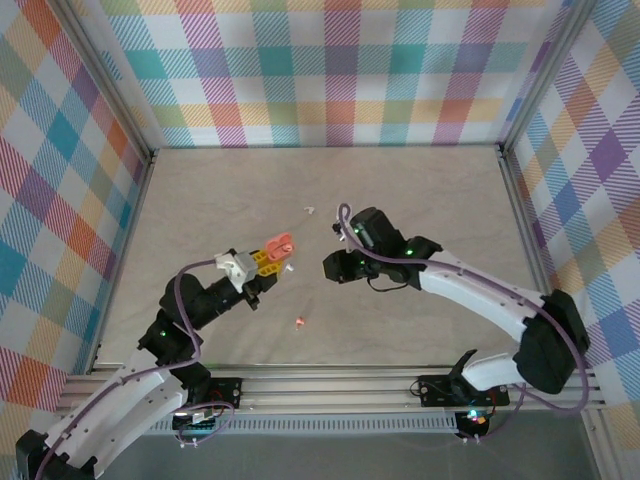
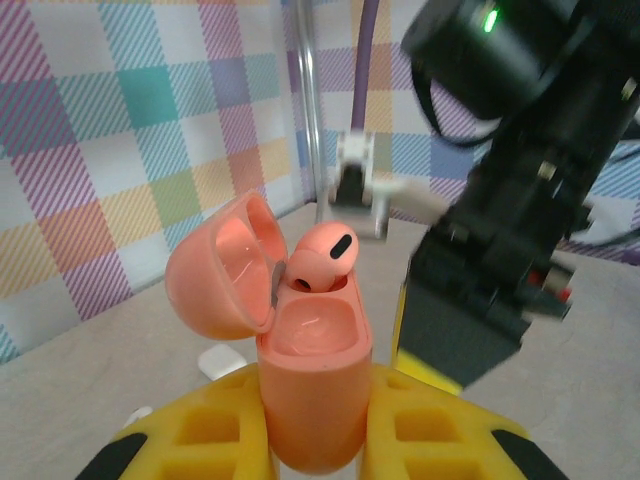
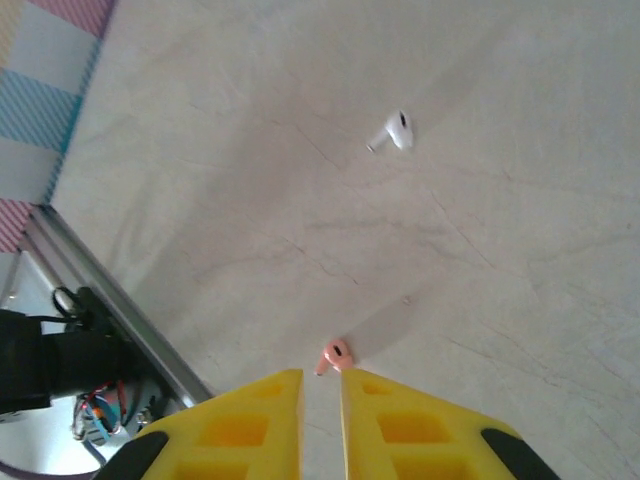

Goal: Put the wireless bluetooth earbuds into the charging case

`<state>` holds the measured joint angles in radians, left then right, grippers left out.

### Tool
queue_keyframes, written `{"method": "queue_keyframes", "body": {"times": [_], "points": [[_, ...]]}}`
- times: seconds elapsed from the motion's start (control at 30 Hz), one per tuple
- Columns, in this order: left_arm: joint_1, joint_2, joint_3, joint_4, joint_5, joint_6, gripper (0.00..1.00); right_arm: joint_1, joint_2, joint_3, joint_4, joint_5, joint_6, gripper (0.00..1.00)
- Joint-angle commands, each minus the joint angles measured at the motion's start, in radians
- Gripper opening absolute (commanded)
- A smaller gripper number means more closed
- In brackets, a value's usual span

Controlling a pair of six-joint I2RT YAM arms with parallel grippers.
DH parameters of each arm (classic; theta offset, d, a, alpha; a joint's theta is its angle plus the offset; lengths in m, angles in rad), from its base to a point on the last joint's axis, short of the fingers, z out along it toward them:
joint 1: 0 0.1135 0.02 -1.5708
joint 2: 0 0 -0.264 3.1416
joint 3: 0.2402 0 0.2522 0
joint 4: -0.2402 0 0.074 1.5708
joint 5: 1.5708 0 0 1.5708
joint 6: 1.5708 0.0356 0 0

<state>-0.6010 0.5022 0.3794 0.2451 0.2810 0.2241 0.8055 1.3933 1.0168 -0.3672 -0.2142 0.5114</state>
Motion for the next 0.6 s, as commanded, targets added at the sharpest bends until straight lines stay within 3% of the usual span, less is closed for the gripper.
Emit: {"method": "queue_keyframes", "body": {"times": [0.0,0.3,0.37,0.57], "points": [[-0.01,-0.07,-0.032,-0.043,-0.046,-0.025,0.0,0.019,0.06,-0.043,0.105,-0.025,0.043,0.18],[-0.009,-0.22,-0.067,-0.144,-0.079,-0.051,0.0,0.116,0.253,-0.019,0.149,-0.048,0.073,0.19],[-0.009,-0.223,-0.065,-0.157,-0.075,-0.055,0.0,0.134,0.28,0.0,0.124,-0.043,0.064,0.25],[-0.009,-0.232,-0.064,-0.182,-0.079,-0.063,0.0,0.184,0.354,0.073,0.021,0.023,0.009,0.28]]}}
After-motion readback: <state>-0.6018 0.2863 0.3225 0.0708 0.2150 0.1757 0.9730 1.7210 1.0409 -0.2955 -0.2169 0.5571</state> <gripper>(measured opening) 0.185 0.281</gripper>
